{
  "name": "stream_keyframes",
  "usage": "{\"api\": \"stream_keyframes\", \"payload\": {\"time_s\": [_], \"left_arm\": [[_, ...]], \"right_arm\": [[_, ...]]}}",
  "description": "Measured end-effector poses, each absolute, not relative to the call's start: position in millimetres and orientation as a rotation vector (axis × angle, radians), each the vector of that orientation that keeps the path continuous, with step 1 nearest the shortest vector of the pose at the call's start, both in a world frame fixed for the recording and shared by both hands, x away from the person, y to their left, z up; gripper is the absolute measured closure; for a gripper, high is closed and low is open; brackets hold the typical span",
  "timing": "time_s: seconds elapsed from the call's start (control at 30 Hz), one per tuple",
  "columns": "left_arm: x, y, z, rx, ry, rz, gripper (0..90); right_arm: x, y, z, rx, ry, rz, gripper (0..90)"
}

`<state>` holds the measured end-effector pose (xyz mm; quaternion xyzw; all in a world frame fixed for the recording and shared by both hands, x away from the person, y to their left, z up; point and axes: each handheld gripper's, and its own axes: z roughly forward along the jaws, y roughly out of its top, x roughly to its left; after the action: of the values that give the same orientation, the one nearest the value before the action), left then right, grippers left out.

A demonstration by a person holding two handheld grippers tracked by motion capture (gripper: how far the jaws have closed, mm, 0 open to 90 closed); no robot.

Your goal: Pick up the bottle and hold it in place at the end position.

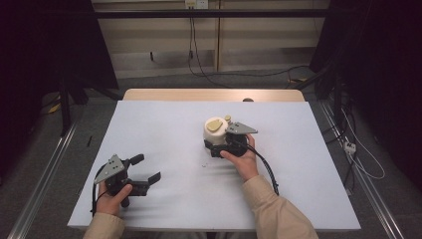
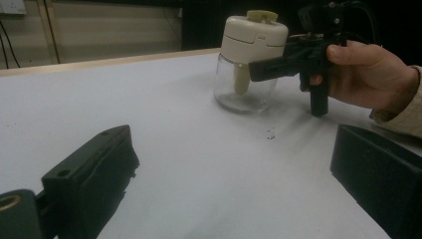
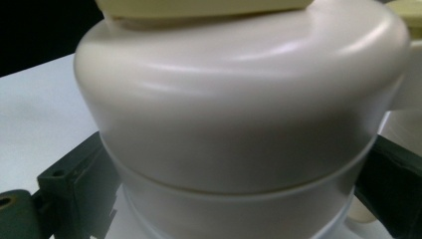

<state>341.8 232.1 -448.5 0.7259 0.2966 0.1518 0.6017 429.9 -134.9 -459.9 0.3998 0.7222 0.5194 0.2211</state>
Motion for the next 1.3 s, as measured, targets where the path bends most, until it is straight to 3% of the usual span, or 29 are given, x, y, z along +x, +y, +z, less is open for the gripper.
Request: {"api": "stream_keyframes", "payload": {"time_s": [1.3], "left_arm": [[341,230,-446,1.676,0.678,0.351,3.2]], "right_arm": [[404,-154,-460,1.11,2.037,1.406,4.5]]}}
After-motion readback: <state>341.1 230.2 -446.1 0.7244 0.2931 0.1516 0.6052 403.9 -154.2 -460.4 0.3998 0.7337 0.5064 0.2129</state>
